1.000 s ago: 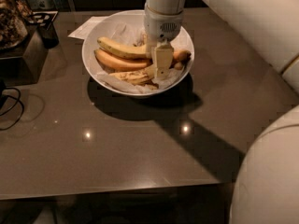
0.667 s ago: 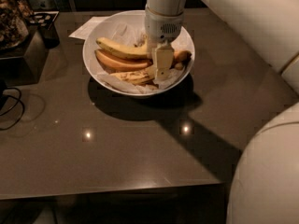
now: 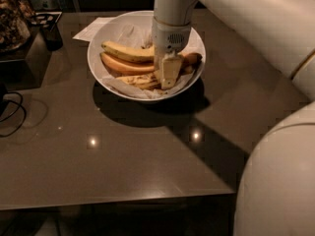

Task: Pick banana from white bowl

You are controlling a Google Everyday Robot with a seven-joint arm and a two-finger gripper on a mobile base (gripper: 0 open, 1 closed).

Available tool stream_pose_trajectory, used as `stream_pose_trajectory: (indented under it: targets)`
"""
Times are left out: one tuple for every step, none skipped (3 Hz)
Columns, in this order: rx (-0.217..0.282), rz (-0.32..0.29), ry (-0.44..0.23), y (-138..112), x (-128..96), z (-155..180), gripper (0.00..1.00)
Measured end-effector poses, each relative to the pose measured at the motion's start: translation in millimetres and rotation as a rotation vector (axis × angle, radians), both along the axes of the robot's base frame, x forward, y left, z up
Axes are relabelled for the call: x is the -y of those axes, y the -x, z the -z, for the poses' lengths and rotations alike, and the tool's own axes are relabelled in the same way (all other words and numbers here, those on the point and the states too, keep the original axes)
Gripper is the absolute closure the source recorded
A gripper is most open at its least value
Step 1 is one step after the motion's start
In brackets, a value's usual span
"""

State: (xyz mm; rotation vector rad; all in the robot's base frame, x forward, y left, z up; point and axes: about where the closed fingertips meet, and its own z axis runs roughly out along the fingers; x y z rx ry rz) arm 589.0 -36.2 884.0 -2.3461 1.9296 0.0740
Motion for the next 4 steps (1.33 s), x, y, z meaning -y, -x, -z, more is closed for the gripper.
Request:
stream_pose_trajectory:
  targets:
    - [-0.026, 0.0, 0.004, 2.1, -0.1, 10.2, 0.48]
    - [-0.033, 0.001, 0.005, 2.3, -0.2, 10.2, 0.66]
    - [-0.036, 0.011, 0.001, 3.1, 1.8, 13.1, 0.89]
    - [-0.036, 0.011, 0.001, 3.1, 1.8, 13.1, 1.0]
